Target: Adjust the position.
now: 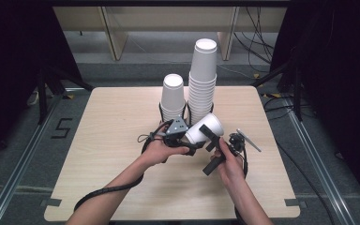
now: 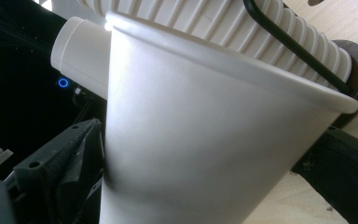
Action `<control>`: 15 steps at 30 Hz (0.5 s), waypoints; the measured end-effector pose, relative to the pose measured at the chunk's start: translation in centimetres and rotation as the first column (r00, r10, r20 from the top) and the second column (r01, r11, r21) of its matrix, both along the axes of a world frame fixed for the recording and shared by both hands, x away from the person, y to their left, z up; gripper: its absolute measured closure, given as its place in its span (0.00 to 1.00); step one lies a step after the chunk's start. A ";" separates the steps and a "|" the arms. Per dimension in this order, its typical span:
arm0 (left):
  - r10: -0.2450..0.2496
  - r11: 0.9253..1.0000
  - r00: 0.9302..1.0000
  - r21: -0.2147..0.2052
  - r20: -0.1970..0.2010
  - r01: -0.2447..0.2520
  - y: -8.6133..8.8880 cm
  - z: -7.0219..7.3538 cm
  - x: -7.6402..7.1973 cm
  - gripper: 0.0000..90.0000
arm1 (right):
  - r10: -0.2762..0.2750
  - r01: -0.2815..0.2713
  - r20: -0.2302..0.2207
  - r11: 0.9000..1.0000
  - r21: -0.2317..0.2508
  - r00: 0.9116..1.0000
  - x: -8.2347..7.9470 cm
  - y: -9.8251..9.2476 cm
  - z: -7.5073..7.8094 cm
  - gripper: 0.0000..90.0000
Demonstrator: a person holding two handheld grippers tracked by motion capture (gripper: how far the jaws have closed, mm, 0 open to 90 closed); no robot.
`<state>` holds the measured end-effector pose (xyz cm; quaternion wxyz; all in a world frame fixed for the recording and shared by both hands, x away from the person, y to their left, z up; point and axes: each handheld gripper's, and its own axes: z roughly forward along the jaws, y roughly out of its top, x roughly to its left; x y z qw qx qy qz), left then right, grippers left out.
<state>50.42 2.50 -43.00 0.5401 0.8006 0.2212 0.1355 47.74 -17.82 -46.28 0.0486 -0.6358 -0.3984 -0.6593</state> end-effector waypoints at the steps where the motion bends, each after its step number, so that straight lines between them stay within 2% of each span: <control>1: -0.003 1.000 1.000 -0.004 0.000 0.003 0.0 0.0 0.0 0.25 | 0.002 -0.002 -0.003 1.000 -0.005 1.000 0.0 0.0 0.0 0.03; 4: -0.002 1.000 1.000 0.004 0.000 0.002 -0.1 0.0 0.0 0.25 | 0.004 -0.004 -0.018 1.000 0.013 1.000 0.1 0.0 0.0 0.04; 7: -0.005 1.000 1.000 0.003 -0.001 0.005 -0.2 -0.1 -0.1 0.25 | -0.003 0.003 0.001 1.000 0.003 1.000 0.3 0.1 -0.1 0.05; 11: -0.007 1.000 1.000 0.003 0.000 0.007 -0.2 -0.1 0.0 0.25 | -0.003 0.003 -0.020 1.000 0.021 1.000 0.3 0.1 -0.1 0.06; 15: -0.005 1.000 1.000 0.008 0.005 0.005 -0.3 -0.1 -0.1 0.25 | 0.000 0.001 -0.017 1.000 0.029 1.000 0.4 0.1 -0.1 0.09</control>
